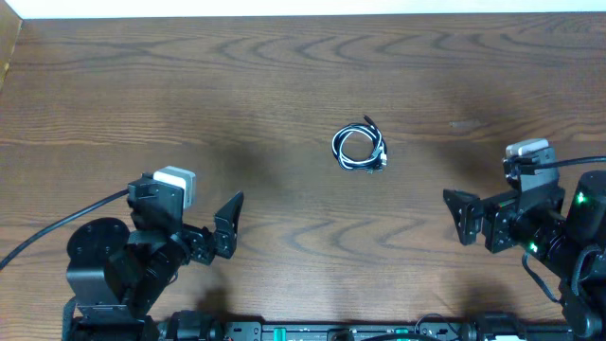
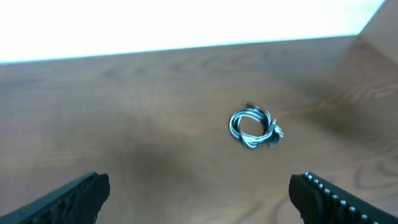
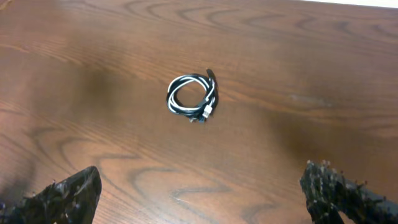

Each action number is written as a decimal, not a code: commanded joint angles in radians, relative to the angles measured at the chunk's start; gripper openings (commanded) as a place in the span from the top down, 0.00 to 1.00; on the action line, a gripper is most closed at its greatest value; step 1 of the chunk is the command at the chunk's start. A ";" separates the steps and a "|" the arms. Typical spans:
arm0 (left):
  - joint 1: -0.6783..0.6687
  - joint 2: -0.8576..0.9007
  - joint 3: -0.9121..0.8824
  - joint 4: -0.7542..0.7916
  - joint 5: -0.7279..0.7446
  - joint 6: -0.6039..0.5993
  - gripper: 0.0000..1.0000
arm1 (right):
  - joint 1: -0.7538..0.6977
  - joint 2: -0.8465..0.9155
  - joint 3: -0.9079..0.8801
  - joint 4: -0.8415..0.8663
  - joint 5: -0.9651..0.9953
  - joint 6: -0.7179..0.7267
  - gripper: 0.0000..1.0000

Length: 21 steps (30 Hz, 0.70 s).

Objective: Untangle cables
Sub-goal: 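Raise both arms and move grippers toward the coiled cable bundle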

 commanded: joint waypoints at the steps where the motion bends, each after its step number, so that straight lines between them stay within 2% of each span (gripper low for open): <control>1: 0.005 0.017 0.015 0.040 0.065 0.046 0.02 | -0.005 -0.003 0.018 -0.021 0.003 0.009 0.01; 5: 0.005 0.064 0.015 0.066 0.136 0.048 0.02 | -0.005 -0.002 0.018 -0.002 0.010 0.010 0.01; 15: 0.004 0.219 0.015 0.073 0.156 0.037 0.02 | -0.005 -0.001 0.018 0.012 -0.001 0.009 0.01; 16: 0.004 0.238 0.015 0.077 0.164 0.037 0.13 | -0.005 0.000 0.018 0.014 -0.001 0.009 0.01; 18: 0.004 0.280 0.015 0.085 0.164 0.037 0.54 | -0.005 0.006 0.018 0.018 -0.001 0.009 0.01; 19: 0.004 0.298 0.015 0.089 0.164 0.037 0.61 | -0.005 0.011 0.018 0.020 0.000 0.009 0.01; 20: 0.004 0.312 0.015 0.095 0.164 0.037 0.61 | -0.005 0.014 0.018 0.021 0.000 0.009 0.01; 21: 0.004 0.328 0.015 0.099 0.165 0.037 0.44 | -0.005 0.019 0.018 0.022 -0.001 0.009 0.01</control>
